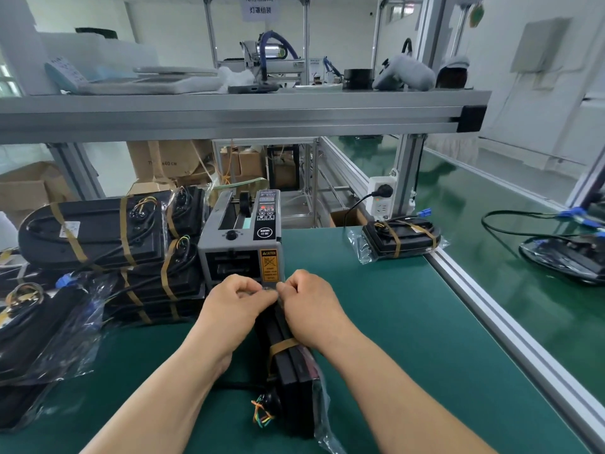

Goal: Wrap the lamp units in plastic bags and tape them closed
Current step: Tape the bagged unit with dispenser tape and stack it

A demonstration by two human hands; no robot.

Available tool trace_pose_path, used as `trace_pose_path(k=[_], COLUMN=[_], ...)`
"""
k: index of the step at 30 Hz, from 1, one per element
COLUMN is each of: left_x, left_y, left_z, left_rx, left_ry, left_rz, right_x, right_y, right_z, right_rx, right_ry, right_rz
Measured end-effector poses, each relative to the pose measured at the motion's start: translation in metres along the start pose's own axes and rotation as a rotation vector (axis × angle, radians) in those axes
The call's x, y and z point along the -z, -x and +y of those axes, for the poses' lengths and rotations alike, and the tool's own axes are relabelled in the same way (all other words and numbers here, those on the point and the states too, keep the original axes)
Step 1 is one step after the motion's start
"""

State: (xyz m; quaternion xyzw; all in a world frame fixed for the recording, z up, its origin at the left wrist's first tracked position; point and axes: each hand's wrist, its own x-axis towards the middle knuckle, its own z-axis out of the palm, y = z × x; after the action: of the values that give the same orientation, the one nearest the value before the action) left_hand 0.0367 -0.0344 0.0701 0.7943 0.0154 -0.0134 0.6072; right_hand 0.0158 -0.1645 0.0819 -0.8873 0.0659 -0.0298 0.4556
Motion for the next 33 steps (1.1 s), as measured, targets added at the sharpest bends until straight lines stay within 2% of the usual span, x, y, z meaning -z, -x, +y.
trace_pose_path(k=[5,16,23,33], left_x=[-0.002,-0.008,-0.010,-0.010], left_y=[-0.004,0.013,0.016,0.025], left_z=[0.000,-0.015,-0.016,-0.016], left_rx=[0.039,-0.026,0.033,0.062], left_ry=[0.132,0.163,0.332,0.402], left_rz=[0.032,0.051,0.103,0.100], right_x=[0.000,-0.004,-0.006,-0.007], right_y=[0.000,-0.003,0.000,-0.002], right_z=[0.002,0.005,0.003,0.000], right_rx=[0.006,0.016,0.059,-0.043], right_ry=[0.011,-0.004,-0.024,0.050], right_rz=[0.014,0.021,0.038,0.011])
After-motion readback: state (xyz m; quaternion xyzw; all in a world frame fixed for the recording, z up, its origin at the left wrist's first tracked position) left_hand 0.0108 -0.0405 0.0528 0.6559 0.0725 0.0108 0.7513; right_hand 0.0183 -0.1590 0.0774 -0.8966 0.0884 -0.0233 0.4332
